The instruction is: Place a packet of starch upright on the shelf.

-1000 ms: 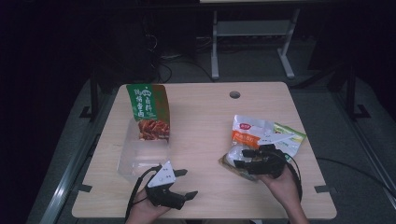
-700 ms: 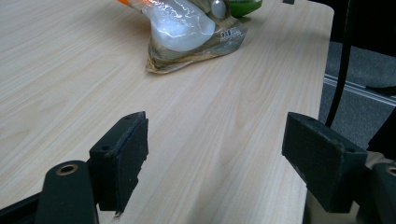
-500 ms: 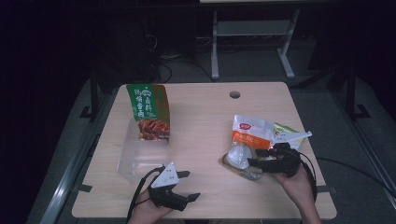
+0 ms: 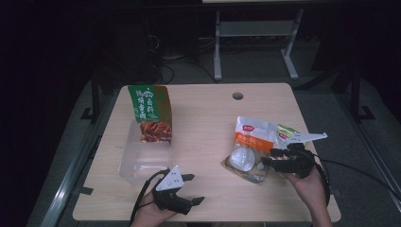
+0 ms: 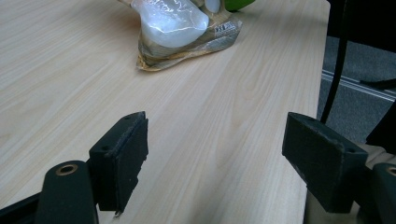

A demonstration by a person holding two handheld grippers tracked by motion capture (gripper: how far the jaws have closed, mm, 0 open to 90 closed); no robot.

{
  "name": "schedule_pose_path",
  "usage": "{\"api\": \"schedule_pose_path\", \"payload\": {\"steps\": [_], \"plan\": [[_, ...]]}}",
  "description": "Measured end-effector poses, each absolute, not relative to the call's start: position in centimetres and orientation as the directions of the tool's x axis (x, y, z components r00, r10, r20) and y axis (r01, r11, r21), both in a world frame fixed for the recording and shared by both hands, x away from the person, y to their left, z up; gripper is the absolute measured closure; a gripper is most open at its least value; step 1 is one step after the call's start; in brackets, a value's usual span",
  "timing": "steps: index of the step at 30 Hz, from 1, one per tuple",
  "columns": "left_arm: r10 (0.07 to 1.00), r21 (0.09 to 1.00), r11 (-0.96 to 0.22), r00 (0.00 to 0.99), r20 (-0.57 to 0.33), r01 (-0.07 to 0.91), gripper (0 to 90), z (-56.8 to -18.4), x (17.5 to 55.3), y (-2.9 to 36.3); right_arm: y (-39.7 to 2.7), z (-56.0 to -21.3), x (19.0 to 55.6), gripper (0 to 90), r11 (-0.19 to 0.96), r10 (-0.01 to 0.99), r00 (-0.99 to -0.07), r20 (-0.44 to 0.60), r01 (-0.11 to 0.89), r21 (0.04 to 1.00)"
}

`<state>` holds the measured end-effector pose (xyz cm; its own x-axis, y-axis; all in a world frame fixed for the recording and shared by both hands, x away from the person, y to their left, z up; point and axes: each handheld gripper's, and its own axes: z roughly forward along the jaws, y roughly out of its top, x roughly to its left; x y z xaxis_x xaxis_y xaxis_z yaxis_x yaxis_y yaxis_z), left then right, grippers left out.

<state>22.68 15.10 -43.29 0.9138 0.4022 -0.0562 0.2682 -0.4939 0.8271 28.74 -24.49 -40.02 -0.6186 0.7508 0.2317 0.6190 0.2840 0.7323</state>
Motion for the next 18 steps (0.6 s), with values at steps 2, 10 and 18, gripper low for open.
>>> {"api": "schedule_pose_path", "payload": {"steps": [2,10,18], "plan": [[0.402,0.827,-0.493,0.914,-0.058,0.269,22.2,-43.3,22.7,15.1,-24.7,-40.0,28.8,42.8,0.283,0.757,-0.612,0.230,0.624,0.728],[0.402,0.826,-0.495,0.914,-0.056,0.268,22.2,-43.3,22.7,15.1,-25.6,-40.1,29.1,42.7,0.256,0.781,-0.579,0.233,0.638,0.727],[0.400,0.824,-0.497,0.915,-0.060,0.272,22.2,-43.4,22.6,14.9,-25.9,-40.8,30.5,45.0,0.236,0.806,-0.545,0.231,0.654,0.719]]}}
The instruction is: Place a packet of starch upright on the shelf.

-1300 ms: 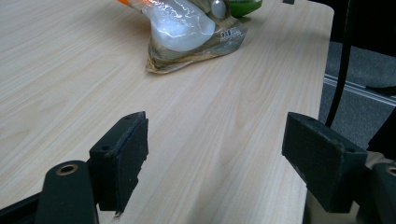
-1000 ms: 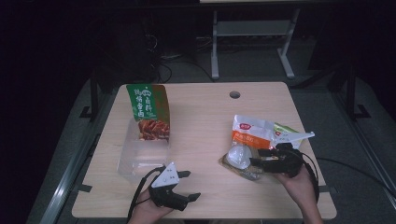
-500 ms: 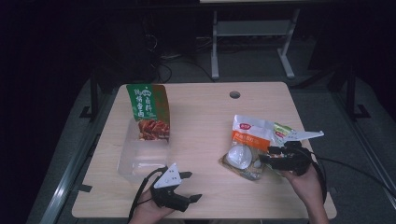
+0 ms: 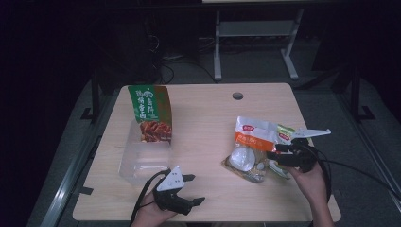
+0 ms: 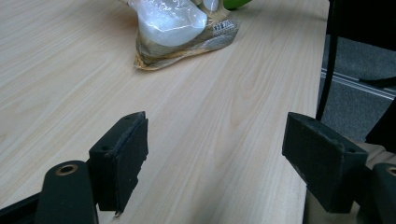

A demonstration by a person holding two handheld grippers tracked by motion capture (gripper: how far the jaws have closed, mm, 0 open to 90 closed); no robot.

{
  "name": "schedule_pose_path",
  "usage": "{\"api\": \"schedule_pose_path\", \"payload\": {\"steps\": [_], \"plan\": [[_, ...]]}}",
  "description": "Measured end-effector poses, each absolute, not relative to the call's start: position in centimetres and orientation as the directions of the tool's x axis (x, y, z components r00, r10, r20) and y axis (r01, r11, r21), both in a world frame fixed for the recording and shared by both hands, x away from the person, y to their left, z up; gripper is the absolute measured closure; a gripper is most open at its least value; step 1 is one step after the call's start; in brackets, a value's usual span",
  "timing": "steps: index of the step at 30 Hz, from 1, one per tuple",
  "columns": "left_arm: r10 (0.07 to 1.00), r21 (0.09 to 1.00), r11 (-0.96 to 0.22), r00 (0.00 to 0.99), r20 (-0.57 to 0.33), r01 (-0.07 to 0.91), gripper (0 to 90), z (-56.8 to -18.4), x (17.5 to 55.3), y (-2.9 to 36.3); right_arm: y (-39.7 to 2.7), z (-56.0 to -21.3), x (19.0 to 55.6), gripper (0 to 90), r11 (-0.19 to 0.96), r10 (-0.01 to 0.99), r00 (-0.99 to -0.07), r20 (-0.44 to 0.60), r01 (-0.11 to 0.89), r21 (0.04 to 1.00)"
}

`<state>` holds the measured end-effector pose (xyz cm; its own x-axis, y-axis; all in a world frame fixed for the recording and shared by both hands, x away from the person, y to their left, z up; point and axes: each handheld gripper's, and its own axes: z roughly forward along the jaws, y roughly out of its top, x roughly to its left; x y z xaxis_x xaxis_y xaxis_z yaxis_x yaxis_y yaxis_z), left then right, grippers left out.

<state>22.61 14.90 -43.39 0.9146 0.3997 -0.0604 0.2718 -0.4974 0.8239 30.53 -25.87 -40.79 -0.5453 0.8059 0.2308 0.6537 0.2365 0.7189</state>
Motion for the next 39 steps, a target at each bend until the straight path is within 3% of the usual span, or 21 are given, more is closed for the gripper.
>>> {"api": "schedule_pose_path", "payload": {"steps": [10,17,21,27,39], "plan": [[0.400,0.825,-0.494,0.914,-0.066,0.275,22.2,-43.4,22.7,14.9,-24.1,-42.1,32.1,60.9,0.244,0.812,-0.540,0.220,0.657,0.713],[0.395,0.823,-0.499,0.916,-0.063,0.272,22.2,-43.4,22.6,14.7,-23.3,-42.1,32.1,81.0,0.262,0.804,-0.558,0.206,0.642,0.720],[0.397,0.822,-0.499,0.916,-0.064,0.273,22.2,-43.5,22.6,14.6,-23.1,-42.0,31.9,87.6,0.264,0.790,-0.575,0.213,0.633,0.728],[0.397,0.825,-0.494,0.915,-0.069,0.276,22.3,-43.5,22.7,14.5,-23.1,-41.5,31.6,89.5,0.247,0.762,-0.601,0.243,0.615,0.749],[0.415,0.829,-0.478,0.906,-0.080,0.292,22.6,-43.4,23.0,14.3,-20.9,-39.0,29.8,89.9,0.294,0.663,-0.721,0.202,0.498,0.816]]}}
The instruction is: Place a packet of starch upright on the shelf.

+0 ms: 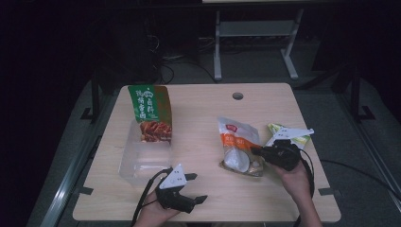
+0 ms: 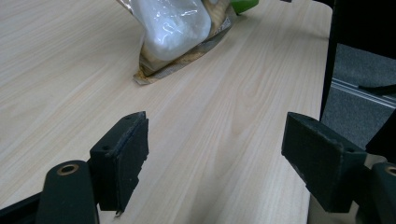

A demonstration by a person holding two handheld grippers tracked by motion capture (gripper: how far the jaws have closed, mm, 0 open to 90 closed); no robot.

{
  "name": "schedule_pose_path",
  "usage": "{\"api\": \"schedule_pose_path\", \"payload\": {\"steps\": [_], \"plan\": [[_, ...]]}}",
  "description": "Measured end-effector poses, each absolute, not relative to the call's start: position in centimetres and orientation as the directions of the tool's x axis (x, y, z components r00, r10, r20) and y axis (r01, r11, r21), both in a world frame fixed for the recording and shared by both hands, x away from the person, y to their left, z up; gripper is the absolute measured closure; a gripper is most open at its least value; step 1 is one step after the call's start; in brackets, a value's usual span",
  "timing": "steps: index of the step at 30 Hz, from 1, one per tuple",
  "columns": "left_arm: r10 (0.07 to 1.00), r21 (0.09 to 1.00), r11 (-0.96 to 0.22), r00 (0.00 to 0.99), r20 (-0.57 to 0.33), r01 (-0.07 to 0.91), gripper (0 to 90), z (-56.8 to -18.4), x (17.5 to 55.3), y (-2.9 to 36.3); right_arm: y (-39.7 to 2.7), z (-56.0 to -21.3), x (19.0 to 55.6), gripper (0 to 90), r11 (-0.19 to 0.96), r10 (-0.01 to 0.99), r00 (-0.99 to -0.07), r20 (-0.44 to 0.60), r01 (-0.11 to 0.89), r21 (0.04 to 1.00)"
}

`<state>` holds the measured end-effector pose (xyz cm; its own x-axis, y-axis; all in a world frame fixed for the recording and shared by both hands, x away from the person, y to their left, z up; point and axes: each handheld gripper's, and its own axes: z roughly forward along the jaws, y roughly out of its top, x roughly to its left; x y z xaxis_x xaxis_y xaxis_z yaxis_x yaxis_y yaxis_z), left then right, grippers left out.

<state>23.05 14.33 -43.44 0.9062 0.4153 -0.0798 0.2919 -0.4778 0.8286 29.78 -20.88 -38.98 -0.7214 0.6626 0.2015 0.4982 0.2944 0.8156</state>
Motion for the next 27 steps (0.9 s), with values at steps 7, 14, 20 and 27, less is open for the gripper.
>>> {"api": "schedule_pose_path", "payload": {"steps": [7,14,20,27], "plan": [[0.420,0.828,-0.469,0.902,-0.098,0.308,24.3,-43.5,23.5,14.2,-19.1,-37.4,28.8,90.0,0.343,0.596,-0.782,0.185,0.456,0.821],[0.438,0.835,-0.447,0.893,-0.109,0.321,25.3,-43.3,23.9,14.3,-17.6,-36.1,27.9,90.0,0.381,0.536,-0.830,0.154,0.400,0.833],[0.462,0.836,-0.429,0.878,-0.124,0.344,25.4,-43.3,24.2,14.2,-16.8,-35.6,27.4,90.0,0.386,0.488,-0.859,0.153,0.370,0.845],[0.503,0.823,-0.413,0.851,-0.153,0.391,29.4,-43.2,25.6,12.8,-16.0,-36.2,27.5,90.0,0.448,0.426,-0.895,0.130,0.333,0.830]]}}
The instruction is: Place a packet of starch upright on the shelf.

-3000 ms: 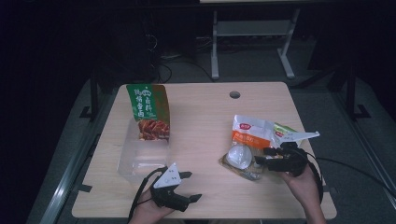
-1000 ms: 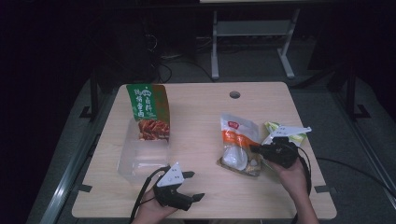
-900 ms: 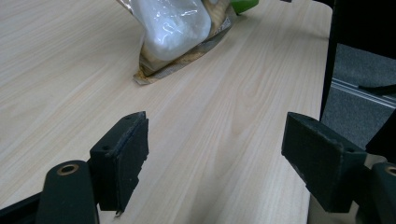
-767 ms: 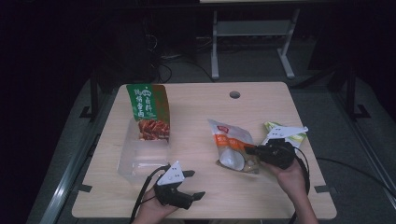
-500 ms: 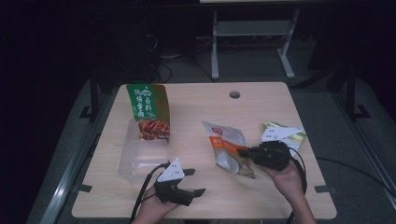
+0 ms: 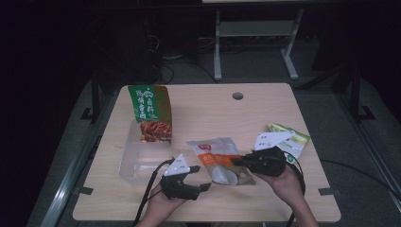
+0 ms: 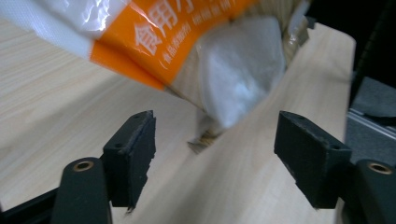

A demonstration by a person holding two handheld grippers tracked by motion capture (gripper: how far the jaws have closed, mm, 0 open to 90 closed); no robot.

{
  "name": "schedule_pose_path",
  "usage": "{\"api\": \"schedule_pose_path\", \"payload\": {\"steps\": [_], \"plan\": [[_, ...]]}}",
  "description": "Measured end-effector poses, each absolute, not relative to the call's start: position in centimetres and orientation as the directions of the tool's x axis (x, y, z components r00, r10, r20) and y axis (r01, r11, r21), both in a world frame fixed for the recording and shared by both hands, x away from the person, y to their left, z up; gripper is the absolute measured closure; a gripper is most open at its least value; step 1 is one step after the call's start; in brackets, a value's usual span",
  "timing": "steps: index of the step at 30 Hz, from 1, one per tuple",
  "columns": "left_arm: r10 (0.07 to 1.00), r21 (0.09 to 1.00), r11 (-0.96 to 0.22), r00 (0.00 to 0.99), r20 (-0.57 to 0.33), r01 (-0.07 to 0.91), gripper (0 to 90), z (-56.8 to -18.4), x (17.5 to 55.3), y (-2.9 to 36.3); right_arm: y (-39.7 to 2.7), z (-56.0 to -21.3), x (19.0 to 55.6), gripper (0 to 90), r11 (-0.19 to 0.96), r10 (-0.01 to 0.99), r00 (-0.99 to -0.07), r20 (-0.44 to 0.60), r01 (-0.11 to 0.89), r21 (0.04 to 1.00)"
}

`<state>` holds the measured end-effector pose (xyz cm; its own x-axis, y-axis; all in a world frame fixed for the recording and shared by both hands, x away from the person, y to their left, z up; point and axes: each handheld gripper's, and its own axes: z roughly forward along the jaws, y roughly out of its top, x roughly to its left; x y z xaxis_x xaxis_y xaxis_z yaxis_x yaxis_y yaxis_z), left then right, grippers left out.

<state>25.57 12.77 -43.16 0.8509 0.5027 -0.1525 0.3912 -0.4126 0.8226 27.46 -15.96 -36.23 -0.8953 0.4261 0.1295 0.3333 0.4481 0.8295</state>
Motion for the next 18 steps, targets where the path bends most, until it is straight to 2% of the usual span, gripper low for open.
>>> {"api": "schedule_pose_path", "payload": {"steps": [5,7,11,15,18], "plan": [[0.500,0.802,-0.389,0.835,-0.230,0.454,35.3,-43.7,27.1,11.4,-16.9,-36.9,27.9,90.0,0.443,0.389,-0.910,0.144,0.322,0.837],[0.489,0.804,-0.363,0.831,-0.266,0.471,41.2,-43.8,27.7,10.9,-17.4,-37.2,28.1,90.0,0.441,0.382,-0.912,0.152,0.324,0.837],[0.445,0.803,-0.375,0.850,-0.282,0.463,58.9,-43.7,28.6,10.2,-17.9,-37.7,28.1,90.0,0.445,0.377,-0.913,0.154,0.325,0.835],[0.441,0.801,-0.381,0.852,-0.281,0.461,86.3,-43.6,28.6,9.9,-17.9,-37.9,28.2,90.0,0.459,0.395,-0.908,0.141,0.328,0.825],[0.458,0.800,-0.389,0.849,-0.263,0.458,89.4,-43.4,28.4,9.7,-18.0,-38.0,28.4,90.0,0.451,0.409,-0.901,0.146,0.338,0.826]]}}
